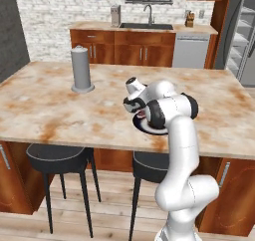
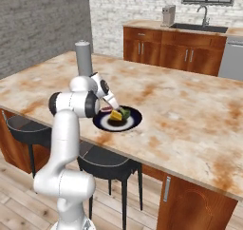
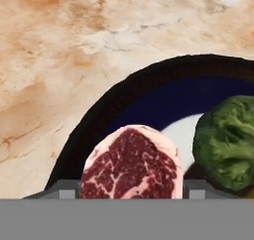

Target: Take the cheese, steak, and broccoli from the fridge and place them on the plate on the dining counter to create an appetizer plate.

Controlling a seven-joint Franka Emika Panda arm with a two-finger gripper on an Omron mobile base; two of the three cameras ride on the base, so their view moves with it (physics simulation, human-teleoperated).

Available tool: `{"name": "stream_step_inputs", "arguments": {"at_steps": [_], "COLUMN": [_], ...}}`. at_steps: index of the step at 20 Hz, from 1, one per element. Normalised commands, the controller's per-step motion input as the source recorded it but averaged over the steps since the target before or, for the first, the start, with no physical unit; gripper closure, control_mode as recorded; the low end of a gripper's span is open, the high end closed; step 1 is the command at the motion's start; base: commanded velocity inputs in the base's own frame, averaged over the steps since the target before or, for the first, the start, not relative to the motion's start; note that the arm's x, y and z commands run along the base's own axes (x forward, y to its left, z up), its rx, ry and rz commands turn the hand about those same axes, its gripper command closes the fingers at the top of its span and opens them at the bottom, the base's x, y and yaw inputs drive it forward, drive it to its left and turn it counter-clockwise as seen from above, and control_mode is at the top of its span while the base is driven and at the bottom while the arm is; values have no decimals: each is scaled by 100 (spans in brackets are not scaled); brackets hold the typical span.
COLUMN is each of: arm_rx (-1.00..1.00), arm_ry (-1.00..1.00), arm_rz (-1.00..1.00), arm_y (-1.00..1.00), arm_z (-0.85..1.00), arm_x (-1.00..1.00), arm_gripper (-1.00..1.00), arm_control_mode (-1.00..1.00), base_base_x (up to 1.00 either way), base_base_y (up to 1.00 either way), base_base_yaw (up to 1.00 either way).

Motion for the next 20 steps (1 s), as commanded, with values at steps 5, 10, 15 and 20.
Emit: {"name": "stream_step_inputs", "arguments": {"at_steps": [5, 10, 15, 20], "arm_rx": [0, 0, 0, 0], "arm_ry": [0, -2, -21, -37], "arm_rz": [0, 0, 0, 0], "arm_y": [0, 0, 0, 0], "arm_z": [1, 14, 66, 100], "arm_x": [-57, -51, -90, -100], "arm_gripper": [-100, -100, -100, -100], "arm_control_mode": [-100, -100, -100, -100], "base_base_x": [0, 0, 0, 0], "base_base_y": [0, 0, 0, 0], "base_base_yaw": [0, 0, 0, 0]}}
